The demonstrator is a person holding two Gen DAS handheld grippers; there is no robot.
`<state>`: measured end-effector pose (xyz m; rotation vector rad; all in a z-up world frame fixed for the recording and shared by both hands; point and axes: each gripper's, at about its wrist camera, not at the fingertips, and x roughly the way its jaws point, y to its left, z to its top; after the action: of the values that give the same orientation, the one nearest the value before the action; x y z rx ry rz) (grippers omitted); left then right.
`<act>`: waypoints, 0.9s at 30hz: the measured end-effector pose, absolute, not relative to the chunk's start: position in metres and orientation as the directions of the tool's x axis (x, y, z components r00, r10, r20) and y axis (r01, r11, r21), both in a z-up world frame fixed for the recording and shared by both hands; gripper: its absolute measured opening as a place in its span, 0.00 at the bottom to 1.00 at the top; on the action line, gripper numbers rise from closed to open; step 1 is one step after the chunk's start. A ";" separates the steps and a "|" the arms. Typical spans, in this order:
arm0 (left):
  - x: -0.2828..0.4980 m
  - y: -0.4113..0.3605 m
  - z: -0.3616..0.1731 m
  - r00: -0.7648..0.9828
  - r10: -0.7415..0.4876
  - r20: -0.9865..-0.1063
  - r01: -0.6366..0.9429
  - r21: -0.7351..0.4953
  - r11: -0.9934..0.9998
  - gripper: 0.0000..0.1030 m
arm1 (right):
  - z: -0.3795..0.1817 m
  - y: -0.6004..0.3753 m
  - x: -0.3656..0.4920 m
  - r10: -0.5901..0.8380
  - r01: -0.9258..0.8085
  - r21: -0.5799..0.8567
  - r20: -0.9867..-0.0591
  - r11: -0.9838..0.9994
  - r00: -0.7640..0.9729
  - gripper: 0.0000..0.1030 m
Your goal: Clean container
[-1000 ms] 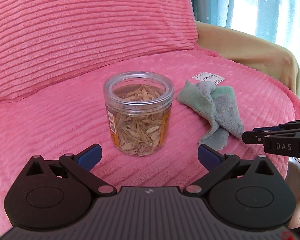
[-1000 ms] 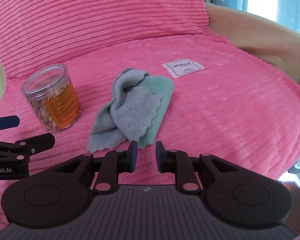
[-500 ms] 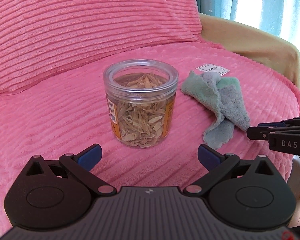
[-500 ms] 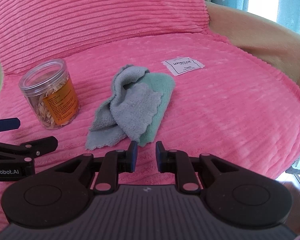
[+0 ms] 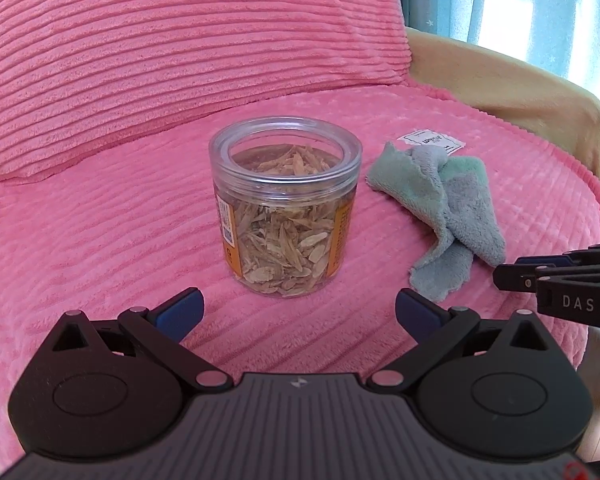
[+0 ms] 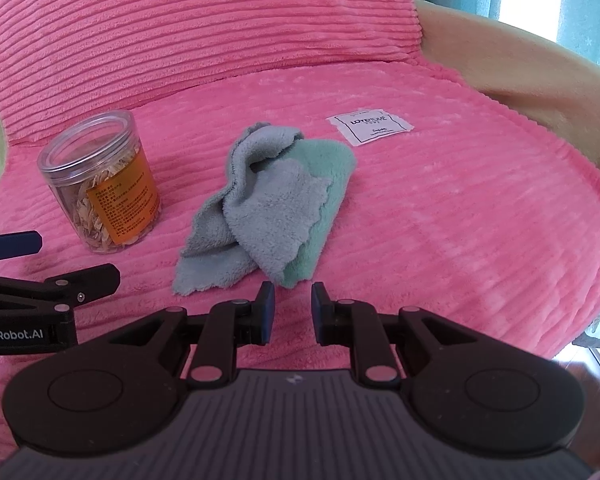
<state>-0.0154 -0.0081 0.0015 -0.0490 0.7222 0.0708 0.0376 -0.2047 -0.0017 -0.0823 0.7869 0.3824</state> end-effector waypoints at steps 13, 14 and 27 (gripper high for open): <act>-0.015 -0.006 -0.002 0.744 0.047 -0.667 -0.084 -0.024 0.996 1.00 | 0.000 -0.203 0.038 0.306 -0.368 0.070 -0.708 0.927 0.637 0.15; -0.015 -0.006 -0.003 0.744 0.047 -0.666 -0.083 -0.023 0.996 1.00 | 0.000 -0.203 0.038 0.306 -0.368 0.070 -0.708 0.927 0.637 0.15; -0.015 -0.005 -0.004 0.742 0.044 -0.669 -0.081 -0.024 0.996 1.00 | 0.003 -0.202 0.038 0.307 -0.370 0.070 -0.711 0.926 0.633 0.15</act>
<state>-0.0149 -0.0053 -0.0039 -0.0524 0.7317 0.0682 0.0382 -0.2024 0.0032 -0.0857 0.7962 0.3877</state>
